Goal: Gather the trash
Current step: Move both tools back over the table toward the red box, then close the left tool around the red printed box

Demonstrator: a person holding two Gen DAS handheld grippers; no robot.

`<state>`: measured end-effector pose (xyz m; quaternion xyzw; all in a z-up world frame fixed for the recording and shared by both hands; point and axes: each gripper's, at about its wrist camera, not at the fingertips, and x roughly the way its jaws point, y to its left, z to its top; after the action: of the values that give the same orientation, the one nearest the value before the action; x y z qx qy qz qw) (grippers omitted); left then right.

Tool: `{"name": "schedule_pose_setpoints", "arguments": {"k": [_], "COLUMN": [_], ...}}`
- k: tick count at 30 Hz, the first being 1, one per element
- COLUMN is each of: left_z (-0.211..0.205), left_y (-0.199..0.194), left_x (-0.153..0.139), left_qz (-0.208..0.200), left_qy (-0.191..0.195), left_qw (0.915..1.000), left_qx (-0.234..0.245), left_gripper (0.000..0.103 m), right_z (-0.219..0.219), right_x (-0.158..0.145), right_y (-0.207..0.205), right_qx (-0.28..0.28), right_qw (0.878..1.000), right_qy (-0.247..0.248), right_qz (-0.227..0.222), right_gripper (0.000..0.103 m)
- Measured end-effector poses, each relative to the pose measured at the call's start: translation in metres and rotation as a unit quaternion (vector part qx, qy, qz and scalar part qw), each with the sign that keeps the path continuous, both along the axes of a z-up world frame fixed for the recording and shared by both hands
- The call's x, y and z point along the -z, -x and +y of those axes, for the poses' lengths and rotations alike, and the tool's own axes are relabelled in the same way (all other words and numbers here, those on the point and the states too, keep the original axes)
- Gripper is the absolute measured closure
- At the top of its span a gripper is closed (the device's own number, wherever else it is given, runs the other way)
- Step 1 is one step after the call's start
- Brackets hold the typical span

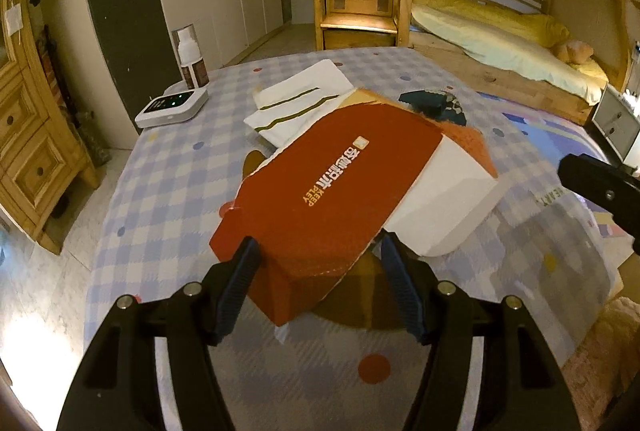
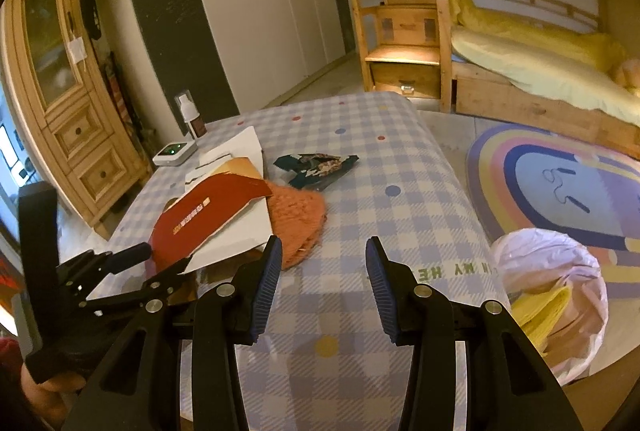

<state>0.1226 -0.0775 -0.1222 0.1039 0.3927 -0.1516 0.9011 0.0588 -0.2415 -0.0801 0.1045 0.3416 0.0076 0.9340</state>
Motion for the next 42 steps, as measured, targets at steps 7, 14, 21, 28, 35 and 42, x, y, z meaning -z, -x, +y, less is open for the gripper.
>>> {"name": "schedule_pose_setpoints", "arguments": {"k": [7,14,21,28,35,42], "left_z": [0.001,0.022,0.062,0.087,0.096,0.093], "left_y": [-0.009,0.005,0.026,0.031,0.013,-0.013], "left_x": [-0.003,-0.029,-0.068,-0.056,-0.035,-0.017], "left_qz": [0.009,-0.023,-0.042,-0.009,-0.005,0.018], "left_qy": [0.006,0.049,0.149,0.172,0.112,0.049], "left_qw": [0.9999,0.9985,0.9878,0.9850,0.9915,0.9958], "left_qx": [0.001,0.002,0.020,0.001,-0.067,-0.075], "left_gripper": [0.048,0.097,0.103,0.088,0.013,0.007], "right_z": [0.002,0.001,0.007,0.010,0.017,0.025], "right_x": [0.001,-0.001,-0.003,-0.002,-0.003,-0.004], "right_y": [-0.001,0.003,0.004,0.002,-0.004,-0.015], "right_qx": [-0.002,-0.001,-0.007,-0.014,-0.027,-0.040], "right_qw": [1.000,1.000,1.000,1.000,0.999,0.999], "right_qy": [0.001,-0.005,-0.004,-0.007,-0.012,-0.003], "right_qz": [-0.001,-0.012,-0.018,-0.013,-0.015,-0.027], "right_gripper": [0.058,0.058,0.058,0.058,0.053,0.046]}}
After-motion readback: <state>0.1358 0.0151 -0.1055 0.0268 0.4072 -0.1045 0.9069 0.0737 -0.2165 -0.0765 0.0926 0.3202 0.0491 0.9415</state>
